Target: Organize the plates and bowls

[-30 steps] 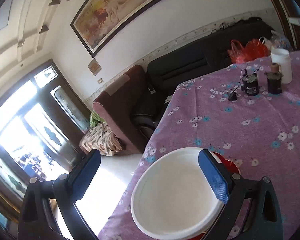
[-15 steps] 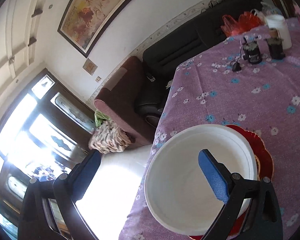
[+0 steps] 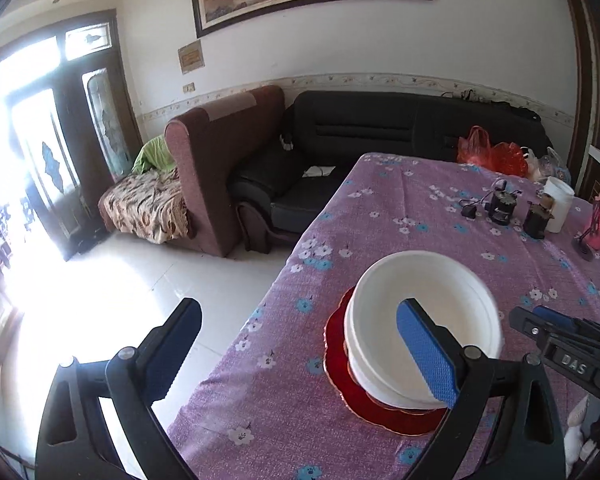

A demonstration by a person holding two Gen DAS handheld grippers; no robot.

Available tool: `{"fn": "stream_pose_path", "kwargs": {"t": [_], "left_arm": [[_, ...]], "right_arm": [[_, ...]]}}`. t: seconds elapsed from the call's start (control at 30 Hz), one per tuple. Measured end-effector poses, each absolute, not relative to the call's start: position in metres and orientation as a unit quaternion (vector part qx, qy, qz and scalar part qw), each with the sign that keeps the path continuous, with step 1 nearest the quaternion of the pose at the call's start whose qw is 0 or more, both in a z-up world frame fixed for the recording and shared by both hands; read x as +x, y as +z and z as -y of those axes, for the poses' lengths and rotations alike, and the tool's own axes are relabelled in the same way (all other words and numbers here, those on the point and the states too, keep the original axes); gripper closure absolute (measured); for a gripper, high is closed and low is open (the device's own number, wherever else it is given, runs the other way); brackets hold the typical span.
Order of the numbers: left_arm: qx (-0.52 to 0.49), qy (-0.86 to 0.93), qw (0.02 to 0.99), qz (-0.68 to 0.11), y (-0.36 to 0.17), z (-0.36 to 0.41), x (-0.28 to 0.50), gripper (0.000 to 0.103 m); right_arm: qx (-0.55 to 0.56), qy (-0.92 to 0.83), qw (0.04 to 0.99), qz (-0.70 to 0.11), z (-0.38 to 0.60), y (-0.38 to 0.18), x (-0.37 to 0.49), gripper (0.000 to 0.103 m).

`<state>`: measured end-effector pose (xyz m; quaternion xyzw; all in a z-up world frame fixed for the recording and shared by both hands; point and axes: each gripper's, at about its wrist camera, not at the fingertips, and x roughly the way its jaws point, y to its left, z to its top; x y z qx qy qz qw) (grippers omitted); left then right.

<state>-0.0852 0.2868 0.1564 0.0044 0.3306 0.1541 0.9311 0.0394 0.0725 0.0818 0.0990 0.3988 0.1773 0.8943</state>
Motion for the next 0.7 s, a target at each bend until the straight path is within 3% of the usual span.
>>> {"fn": "stream_pose_path", "kwargs": {"t": [0.33,0.57,0.7], "left_arm": [[-0.009,0.199,0.910,-0.363,0.120,-0.316,-0.045,0.005],[-0.072,0.218,0.906,-0.357,0.107,-0.351,-0.064,0.005],[-0.017,0.252,0.900,-0.356,0.097,-0.342,-0.068,0.005]], "right_arm": [[0.090,0.170,0.899,-0.392,-0.082,0.082,0.032,0.052],[0.096,0.136,0.909,-0.383,-0.061,0.080,0.030,0.052],[0.112,0.124,0.903,-0.395,-0.048,0.066,0.031,0.052]]}}
